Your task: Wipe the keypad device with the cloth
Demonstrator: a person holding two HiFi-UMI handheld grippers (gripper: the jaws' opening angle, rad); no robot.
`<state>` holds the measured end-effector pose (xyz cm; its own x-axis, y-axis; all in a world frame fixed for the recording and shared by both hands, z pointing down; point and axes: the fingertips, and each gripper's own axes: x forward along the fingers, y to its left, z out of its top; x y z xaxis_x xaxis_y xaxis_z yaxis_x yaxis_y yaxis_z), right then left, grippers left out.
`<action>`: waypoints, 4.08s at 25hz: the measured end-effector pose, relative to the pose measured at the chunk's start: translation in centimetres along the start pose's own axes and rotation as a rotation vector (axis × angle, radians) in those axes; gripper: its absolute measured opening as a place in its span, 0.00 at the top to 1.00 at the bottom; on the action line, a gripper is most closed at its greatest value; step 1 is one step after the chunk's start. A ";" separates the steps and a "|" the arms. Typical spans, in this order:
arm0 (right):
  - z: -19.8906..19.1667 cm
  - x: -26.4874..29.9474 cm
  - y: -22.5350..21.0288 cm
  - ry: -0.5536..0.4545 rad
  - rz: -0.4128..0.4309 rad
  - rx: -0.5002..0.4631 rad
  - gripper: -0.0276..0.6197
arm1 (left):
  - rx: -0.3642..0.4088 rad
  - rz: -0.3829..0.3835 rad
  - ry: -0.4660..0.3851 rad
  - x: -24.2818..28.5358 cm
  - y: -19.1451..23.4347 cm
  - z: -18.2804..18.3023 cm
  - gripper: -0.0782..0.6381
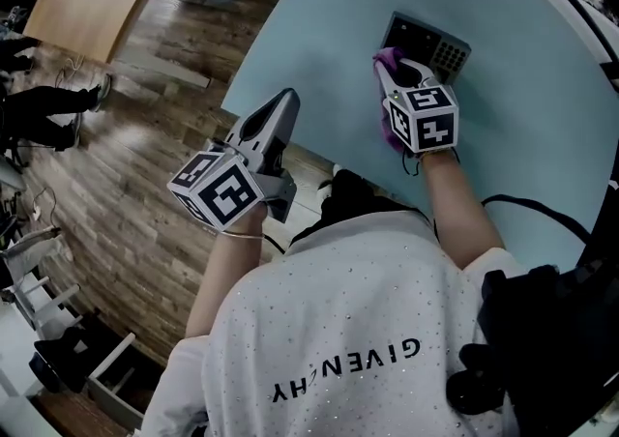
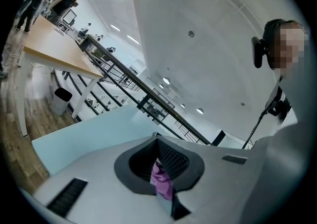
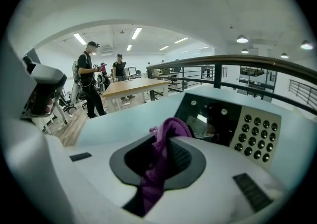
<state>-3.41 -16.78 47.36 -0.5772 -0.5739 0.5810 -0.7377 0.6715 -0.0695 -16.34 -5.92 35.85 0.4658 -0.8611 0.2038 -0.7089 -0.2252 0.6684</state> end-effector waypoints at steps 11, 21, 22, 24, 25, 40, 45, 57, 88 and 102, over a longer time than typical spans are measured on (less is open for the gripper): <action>-2.2 -3.0 -4.2 0.006 -0.130 0.069 0.89 | 0.035 -0.116 0.067 2.8 -2.1 -1.0 0.89; -3.4 -6.4 -8.0 0.007 -0.232 0.130 0.89 | 0.043 -0.165 0.093 3.6 -3.6 -1.3 0.89; -3.3 -6.4 -8.1 0.006 -0.235 0.129 0.89 | 0.044 -0.163 0.092 3.4 -3.6 -1.1 0.89; -3.4 -6.6 -8.3 0.012 -0.250 0.112 0.89 | 0.043 -0.159 0.086 3.1 -3.4 -0.9 0.89; -3.4 -6.7 -8.4 0.016 -0.261 0.104 0.89 | 0.042 -0.156 0.081 2.9 -3.3 -0.8 0.89; -0.7 -1.3 1.5 0.058 -0.067 -0.113 0.89 | 0.064 -0.051 -0.002 -2.7 -2.0 0.3 0.89; -1.4 0.5 1.6 0.099 -0.024 -0.102 0.89 | 0.050 -0.005 0.000 -2.8 -1.0 -0.2 0.89; -5.3 -5.5 -5.0 0.097 0.007 -0.054 0.89 | 0.042 -0.051 0.086 4.3 -7.1 -6.5 0.89; 3.5 -10.1 -15.7 -0.407 0.222 0.605 0.88 | 0.202 0.132 0.004 4.6 -14.1 -8.7 0.89; -4.5 -9.3 -10.7 -0.178 0.284 0.742 0.88 | 0.162 0.121 0.038 6.1 -14.2 -9.0 0.89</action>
<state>11.44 -16.48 46.35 -0.7782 -0.5360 0.3273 -0.5589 0.3532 -0.7503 1.29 -3.91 34.05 0.3894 -0.8690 0.3051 -0.8354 -0.1937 0.5145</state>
